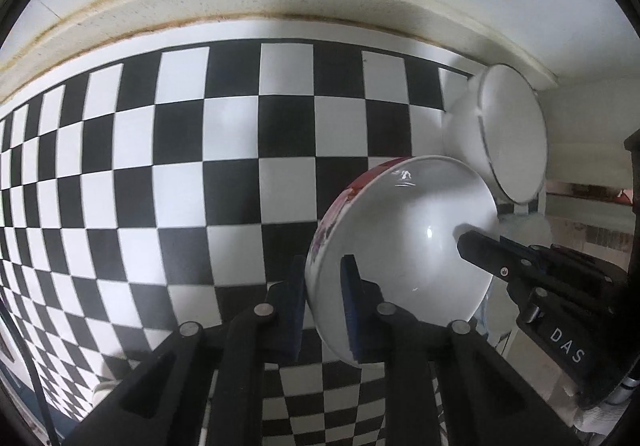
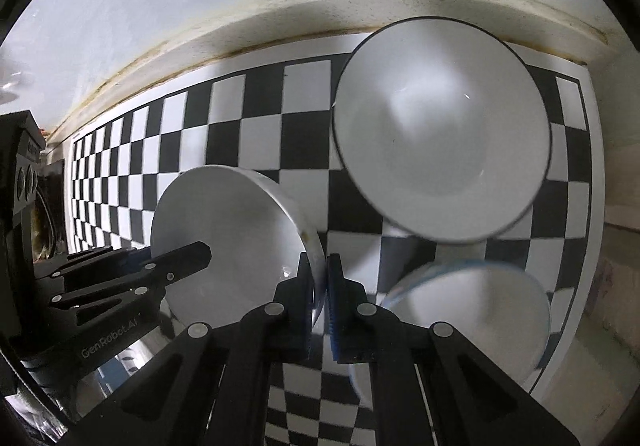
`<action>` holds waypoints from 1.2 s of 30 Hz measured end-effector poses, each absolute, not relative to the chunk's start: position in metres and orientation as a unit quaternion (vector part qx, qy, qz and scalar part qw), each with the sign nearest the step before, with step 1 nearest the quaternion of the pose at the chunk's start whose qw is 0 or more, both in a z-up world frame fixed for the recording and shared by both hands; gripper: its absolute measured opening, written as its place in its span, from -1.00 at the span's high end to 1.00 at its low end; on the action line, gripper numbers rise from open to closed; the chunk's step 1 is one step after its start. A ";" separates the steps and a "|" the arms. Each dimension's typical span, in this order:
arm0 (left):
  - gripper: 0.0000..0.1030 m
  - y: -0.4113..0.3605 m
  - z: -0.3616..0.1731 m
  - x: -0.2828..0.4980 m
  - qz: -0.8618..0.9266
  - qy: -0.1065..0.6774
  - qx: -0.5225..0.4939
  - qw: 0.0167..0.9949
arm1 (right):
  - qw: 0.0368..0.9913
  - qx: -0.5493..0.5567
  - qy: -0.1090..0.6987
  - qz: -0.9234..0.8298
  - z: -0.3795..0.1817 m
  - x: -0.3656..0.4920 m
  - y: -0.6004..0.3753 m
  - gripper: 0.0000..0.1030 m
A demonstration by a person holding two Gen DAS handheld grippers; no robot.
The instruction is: Organize plates and bowls
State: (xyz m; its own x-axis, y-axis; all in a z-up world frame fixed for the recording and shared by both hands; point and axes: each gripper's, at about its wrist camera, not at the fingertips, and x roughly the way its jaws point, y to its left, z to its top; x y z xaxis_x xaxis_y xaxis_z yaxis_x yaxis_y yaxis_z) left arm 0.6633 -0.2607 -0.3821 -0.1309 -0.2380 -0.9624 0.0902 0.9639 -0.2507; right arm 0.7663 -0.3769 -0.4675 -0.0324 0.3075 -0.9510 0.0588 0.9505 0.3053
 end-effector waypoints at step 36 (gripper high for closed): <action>0.72 -0.288 -0.407 0.480 -0.171 0.782 0.020 0.599 | 0.636 0.162 0.750 0.086 -0.500 0.520 -0.377 0.85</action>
